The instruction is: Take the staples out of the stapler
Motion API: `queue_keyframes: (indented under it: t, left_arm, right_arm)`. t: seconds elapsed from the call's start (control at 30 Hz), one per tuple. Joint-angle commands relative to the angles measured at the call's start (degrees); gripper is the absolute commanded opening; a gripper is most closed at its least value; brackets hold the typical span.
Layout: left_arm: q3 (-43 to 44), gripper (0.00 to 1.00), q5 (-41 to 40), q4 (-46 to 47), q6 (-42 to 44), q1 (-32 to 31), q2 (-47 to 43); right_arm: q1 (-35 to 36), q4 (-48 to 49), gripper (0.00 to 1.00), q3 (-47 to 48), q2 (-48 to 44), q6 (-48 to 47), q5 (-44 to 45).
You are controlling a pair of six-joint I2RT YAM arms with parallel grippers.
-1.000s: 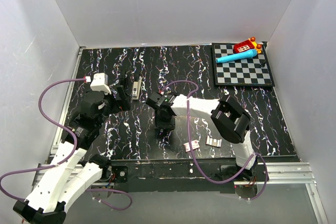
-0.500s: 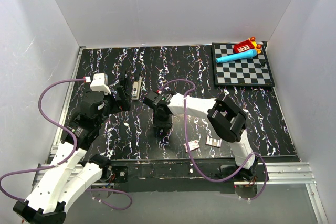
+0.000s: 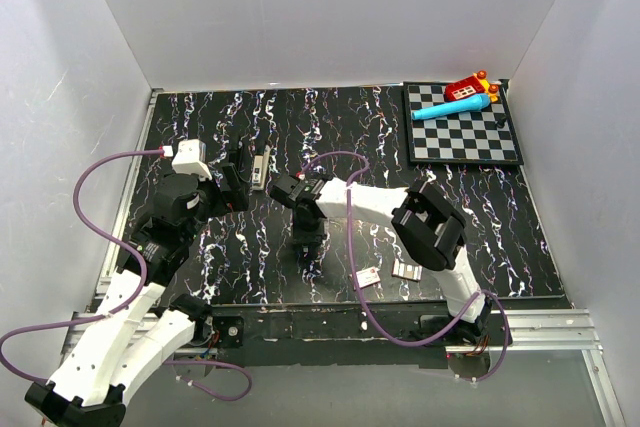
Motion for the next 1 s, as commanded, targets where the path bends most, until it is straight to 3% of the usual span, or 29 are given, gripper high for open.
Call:
queue_keyframes:
  t: [0.0, 0.5, 0.97]
  left_arm:
    - [-0.5, 0.98, 0.3, -0.1, 0.4, -0.2, 0.0]
    - [-0.5, 0.98, 0.0, -0.1, 0.6, -0.2, 0.6]
    - [-0.4, 0.98, -0.7, -0.3, 0.7, -0.2, 1.1]
  right_arm:
    - [0.6, -1.9, 0.29, 3.0, 2.1, -0.2, 1.5]
    - [1.0, -2.8, 0.14, 3.7, 1.2, -1.9, 2.5]
    - [0.8, -2.5, 0.11, -9.9, -18.4, -1.2, 9.2]
